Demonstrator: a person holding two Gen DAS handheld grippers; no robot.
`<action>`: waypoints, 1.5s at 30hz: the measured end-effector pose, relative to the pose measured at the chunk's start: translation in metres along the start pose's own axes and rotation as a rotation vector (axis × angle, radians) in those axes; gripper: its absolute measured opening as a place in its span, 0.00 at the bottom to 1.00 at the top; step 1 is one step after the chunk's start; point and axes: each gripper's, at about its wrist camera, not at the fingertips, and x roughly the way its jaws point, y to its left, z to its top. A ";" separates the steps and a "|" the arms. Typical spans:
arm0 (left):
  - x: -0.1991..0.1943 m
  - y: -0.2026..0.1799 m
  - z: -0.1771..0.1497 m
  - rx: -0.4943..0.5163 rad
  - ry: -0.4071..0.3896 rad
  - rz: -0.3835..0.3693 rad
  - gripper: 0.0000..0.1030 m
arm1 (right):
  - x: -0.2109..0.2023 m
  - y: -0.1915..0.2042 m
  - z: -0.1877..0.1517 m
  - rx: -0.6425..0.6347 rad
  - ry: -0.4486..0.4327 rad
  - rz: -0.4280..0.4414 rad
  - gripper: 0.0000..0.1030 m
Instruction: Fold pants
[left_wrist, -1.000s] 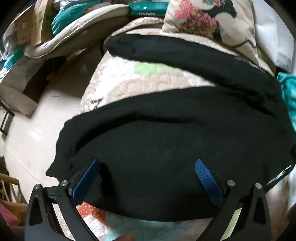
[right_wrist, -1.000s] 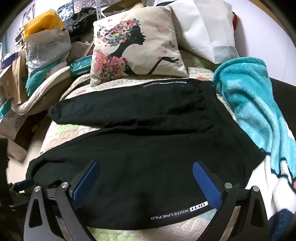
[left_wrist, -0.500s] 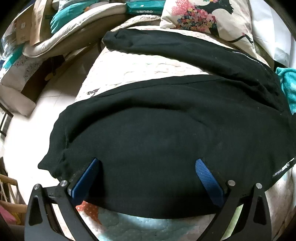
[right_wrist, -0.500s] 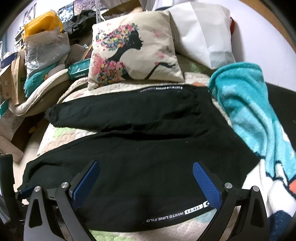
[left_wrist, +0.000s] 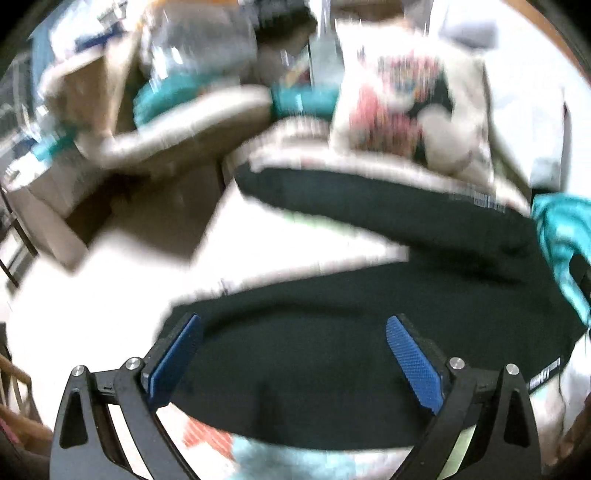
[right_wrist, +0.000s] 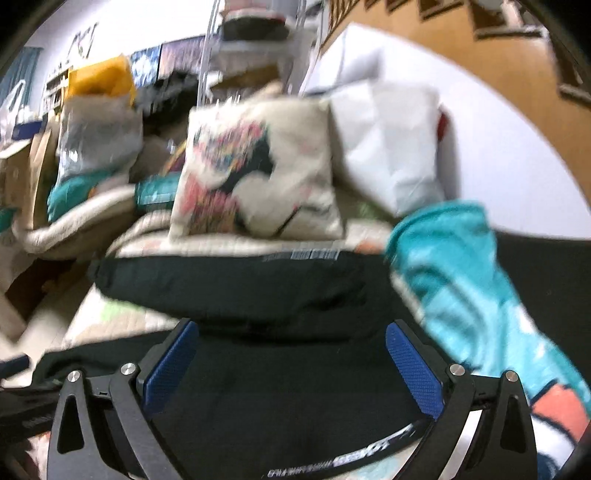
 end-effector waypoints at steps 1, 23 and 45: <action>-0.009 0.001 0.004 -0.007 -0.048 0.000 0.97 | -0.004 -0.001 0.002 0.006 -0.030 -0.007 1.00; -0.027 0.079 0.104 -0.068 -0.004 -0.131 0.99 | 0.040 0.009 0.034 -0.200 0.345 0.194 0.86; 0.259 0.066 0.183 0.071 0.250 -0.137 0.99 | 0.311 0.003 0.085 -0.439 0.610 0.327 0.85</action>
